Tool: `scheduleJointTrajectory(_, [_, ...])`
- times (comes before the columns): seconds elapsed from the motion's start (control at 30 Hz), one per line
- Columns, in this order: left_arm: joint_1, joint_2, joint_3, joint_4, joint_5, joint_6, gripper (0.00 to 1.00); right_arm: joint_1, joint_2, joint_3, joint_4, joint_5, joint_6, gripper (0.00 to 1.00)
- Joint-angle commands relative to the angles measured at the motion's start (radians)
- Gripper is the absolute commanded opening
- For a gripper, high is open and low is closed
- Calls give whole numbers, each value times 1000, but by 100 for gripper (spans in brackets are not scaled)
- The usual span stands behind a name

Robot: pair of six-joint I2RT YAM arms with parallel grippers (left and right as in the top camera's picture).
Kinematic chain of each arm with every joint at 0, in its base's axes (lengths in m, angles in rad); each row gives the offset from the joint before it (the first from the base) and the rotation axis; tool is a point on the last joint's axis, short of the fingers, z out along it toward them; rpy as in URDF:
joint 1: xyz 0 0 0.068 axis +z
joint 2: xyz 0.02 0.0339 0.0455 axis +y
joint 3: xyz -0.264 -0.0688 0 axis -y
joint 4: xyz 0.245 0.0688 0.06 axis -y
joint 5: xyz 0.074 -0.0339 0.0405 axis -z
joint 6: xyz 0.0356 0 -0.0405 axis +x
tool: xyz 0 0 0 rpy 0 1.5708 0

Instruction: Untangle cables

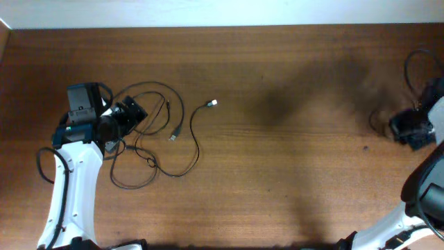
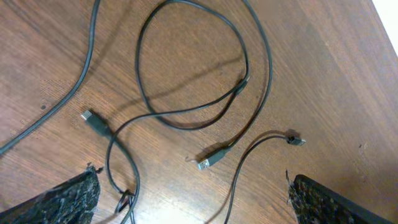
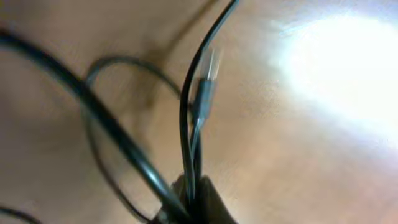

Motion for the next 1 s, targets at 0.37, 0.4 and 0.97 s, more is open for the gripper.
scheduleJointTrajectory(0.37, [0, 2, 0, 2, -8, 4, 99, -120, -221, 97, -156, 109, 85, 98])
scheduleJointTrajectory(0.4, [0, 2, 0, 2, -8, 4, 99, -122, -269, 97, -164, 136, 86, 98])
scheduleJointTrajectory(0.97, [0, 2, 0, 2, -8, 4, 99, -174, -194, 85, 204, -299, -446, 100])
